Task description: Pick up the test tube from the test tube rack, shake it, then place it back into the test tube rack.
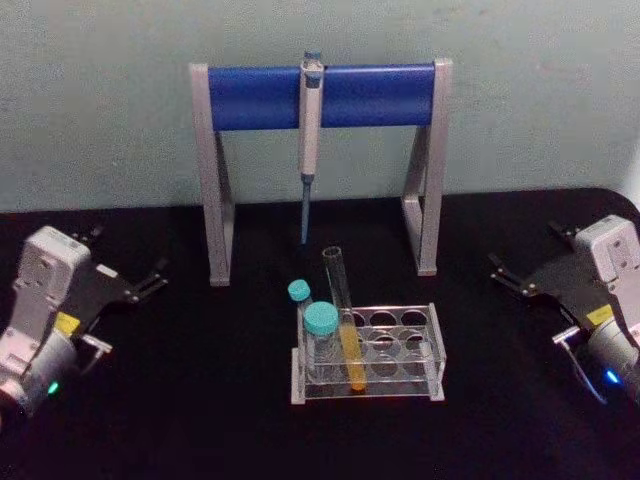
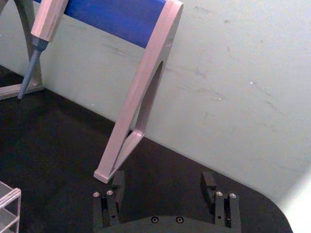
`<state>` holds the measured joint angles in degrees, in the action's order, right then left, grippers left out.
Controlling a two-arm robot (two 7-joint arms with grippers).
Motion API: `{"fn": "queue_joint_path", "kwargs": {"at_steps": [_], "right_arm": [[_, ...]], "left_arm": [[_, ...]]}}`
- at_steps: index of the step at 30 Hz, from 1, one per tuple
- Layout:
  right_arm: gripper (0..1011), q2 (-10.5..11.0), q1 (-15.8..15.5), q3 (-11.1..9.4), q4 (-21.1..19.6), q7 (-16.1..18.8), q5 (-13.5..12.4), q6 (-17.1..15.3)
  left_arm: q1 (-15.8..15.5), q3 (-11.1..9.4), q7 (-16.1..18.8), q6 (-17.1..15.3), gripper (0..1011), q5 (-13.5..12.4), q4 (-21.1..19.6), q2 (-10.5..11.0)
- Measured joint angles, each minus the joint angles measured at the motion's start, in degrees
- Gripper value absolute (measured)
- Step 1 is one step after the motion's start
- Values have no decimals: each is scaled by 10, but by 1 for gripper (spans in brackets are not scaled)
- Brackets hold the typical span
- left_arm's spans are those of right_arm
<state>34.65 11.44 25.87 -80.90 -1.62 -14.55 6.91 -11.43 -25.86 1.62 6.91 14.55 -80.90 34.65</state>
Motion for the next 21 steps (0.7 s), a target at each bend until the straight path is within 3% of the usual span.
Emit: {"fn": "queue_joint_path", "kwargs": {"at_steps": [21], "right_arm": [[1000, 0, 0, 0, 0, 0, 0, 0]], "left_arm": [[0, 0, 0, 0, 1001, 0, 0, 0]]}}
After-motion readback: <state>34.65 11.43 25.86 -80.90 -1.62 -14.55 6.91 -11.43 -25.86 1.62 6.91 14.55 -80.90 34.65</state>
